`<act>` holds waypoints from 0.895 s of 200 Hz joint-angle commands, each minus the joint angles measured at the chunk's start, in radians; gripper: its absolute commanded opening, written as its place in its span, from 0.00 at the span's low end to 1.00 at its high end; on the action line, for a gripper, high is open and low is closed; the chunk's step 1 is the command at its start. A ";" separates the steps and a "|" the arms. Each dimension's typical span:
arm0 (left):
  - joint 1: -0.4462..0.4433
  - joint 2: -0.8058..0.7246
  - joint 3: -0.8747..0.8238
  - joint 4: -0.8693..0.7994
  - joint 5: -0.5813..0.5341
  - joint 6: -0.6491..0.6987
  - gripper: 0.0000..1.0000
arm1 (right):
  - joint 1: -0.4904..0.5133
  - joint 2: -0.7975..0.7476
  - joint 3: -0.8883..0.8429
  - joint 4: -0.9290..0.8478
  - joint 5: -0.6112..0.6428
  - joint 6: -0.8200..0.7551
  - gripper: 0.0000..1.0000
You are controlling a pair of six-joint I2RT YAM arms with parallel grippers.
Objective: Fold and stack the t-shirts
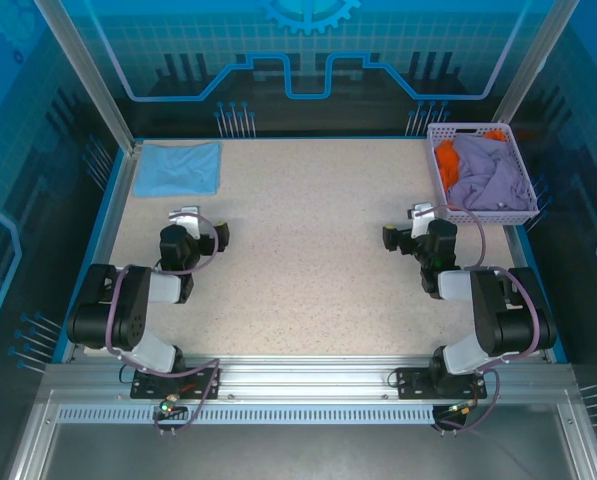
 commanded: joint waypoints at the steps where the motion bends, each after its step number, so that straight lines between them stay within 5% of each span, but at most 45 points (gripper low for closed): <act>1: 0.020 -0.007 0.010 0.020 0.054 -0.003 0.99 | 0.005 -0.010 0.019 -0.007 -0.005 -0.008 1.00; 84: 0.020 -0.007 0.007 0.023 0.054 -0.004 0.99 | 0.014 -0.013 0.020 -0.005 0.016 -0.012 1.00; 110: 0.018 -0.054 -0.038 0.077 0.014 -0.011 0.99 | 0.045 -0.129 0.119 -0.266 0.078 -0.018 1.00; 136: -0.024 -0.262 0.030 -0.204 -0.035 0.020 0.99 | 0.111 -0.276 0.100 -0.296 0.101 -0.055 1.00; 179: -0.025 -0.481 0.190 -0.407 -0.085 -0.329 0.99 | 0.149 -0.471 0.211 -0.528 0.211 0.100 1.00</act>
